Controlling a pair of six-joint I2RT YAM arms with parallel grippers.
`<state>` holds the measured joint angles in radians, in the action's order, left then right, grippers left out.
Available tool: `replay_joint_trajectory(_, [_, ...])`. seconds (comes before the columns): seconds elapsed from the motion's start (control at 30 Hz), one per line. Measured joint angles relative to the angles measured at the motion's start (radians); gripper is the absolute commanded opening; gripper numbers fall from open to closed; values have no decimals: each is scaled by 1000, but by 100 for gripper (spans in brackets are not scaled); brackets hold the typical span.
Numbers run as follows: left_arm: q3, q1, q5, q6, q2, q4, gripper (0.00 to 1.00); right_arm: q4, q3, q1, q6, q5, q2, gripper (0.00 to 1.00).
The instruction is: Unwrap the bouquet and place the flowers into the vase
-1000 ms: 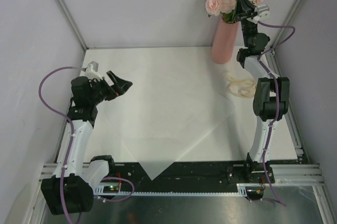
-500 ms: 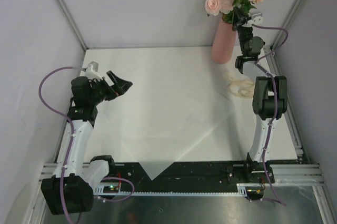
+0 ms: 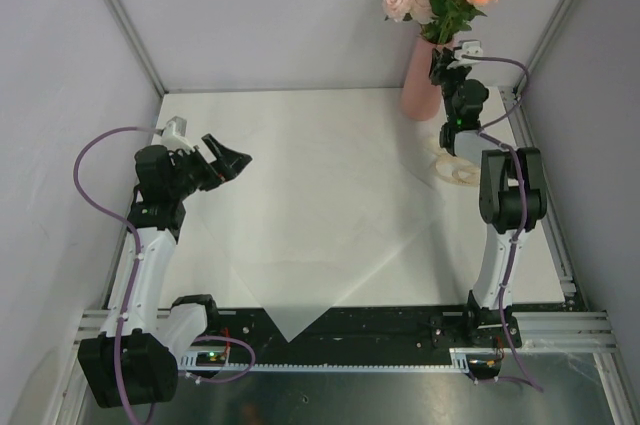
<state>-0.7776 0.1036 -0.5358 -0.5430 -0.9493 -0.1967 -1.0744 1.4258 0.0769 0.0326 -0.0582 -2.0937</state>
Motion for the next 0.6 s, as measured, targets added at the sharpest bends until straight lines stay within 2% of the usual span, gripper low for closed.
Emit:
replay_joint_trajectory(0.1, [0, 0, 0, 0, 0, 1, 100, 69, -46, 6, -9, 46, 56, 51])
replay_joint_trajectory(0.17, [1, 0, 0, -2, 0, 1, 100, 119, -76, 13, -18, 74, 105, 53])
replay_joint_trajectory(0.6, [11, 1, -2, -8, 0, 6, 100, 417, -85, 38, -75, 135, 364, 56])
